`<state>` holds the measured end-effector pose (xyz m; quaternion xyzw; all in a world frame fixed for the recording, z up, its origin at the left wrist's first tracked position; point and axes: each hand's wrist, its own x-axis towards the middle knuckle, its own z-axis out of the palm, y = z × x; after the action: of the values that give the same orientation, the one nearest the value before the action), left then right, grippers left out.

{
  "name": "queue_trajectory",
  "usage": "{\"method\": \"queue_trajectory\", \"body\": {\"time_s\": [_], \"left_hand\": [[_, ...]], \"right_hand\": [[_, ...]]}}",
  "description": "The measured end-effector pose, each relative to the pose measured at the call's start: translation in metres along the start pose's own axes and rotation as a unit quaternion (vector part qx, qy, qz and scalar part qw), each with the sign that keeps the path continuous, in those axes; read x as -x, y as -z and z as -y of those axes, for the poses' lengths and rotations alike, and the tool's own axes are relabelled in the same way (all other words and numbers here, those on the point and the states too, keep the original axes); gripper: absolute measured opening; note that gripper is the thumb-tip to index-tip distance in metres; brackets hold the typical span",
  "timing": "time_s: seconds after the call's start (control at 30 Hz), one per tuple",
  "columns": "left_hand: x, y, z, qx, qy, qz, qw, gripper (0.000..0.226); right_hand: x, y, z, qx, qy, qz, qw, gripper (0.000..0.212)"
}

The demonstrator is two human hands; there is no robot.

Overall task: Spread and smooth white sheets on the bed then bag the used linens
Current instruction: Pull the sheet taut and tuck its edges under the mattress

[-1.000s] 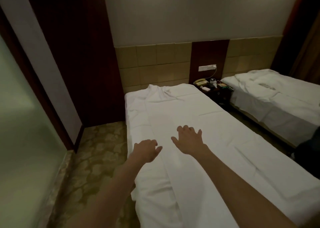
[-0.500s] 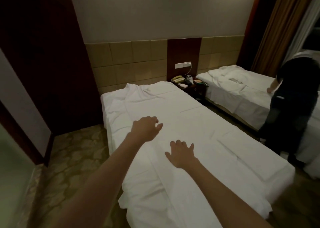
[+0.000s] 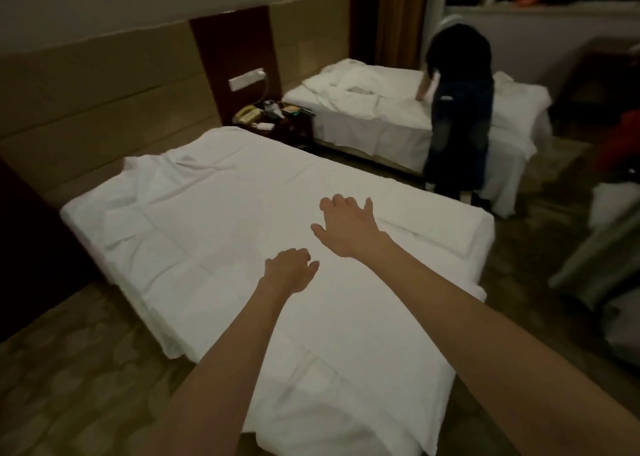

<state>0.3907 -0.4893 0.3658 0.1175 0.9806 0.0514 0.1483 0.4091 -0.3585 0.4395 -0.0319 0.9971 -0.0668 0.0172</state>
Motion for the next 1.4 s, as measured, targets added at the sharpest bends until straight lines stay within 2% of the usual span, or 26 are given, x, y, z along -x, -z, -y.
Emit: {"method": "queue_trajectory", "body": {"time_s": [0.17, 0.33, 0.67, 0.9, 1.07, 1.2, 1.3, 1.33, 1.4], "left_hand": [[-0.054, 0.004, 0.021, -0.051, -0.084, 0.009, 0.995, 0.044], [-0.088, -0.035, 0.003, -0.057, -0.179, 0.049, 0.981, 0.042], [-0.118, -0.185, -0.054, -0.044, -0.263, 0.148, 0.952, 0.049], [-0.092, -0.327, -0.083, -0.065, -0.320, 0.241, 0.914, 0.062], [-0.058, -0.404, -0.097, -0.116, -0.355, 0.276, 0.886, 0.064], [-0.044, -0.446, -0.107, -0.176, -0.397, 0.222, 0.873, 0.071], [-0.041, -0.462, -0.114, -0.199, -0.410, 0.169, 0.874, 0.076], [-0.042, -0.467, -0.117, -0.190, -0.414, 0.155, 0.877, 0.077], [-0.044, -0.475, -0.120, -0.171, -0.423, 0.133, 0.880, 0.076]], "right_hand": [[-0.011, -0.058, -0.006, -0.032, -0.125, 0.041, 0.991, 0.052], [0.008, -0.132, -0.018, -0.060, -0.229, 0.089, 0.968, 0.051], [0.047, -0.284, -0.083, -0.120, -0.347, 0.186, 0.911, 0.049], [0.089, -0.403, -0.144, -0.213, -0.440, 0.225, 0.843, 0.051], [0.127, -0.464, -0.170, -0.262, -0.488, 0.222, 0.802, 0.049], [0.151, -0.483, -0.186, -0.270, -0.513, 0.162, 0.799, 0.040], [0.166, -0.495, -0.197, -0.317, -0.554, 0.134, 0.758, 0.042], [0.170, -0.499, -0.201, -0.347, -0.573, 0.127, 0.732, 0.045], [0.174, -0.504, -0.208, -0.438, -0.615, 0.094, 0.649, 0.055]]}}
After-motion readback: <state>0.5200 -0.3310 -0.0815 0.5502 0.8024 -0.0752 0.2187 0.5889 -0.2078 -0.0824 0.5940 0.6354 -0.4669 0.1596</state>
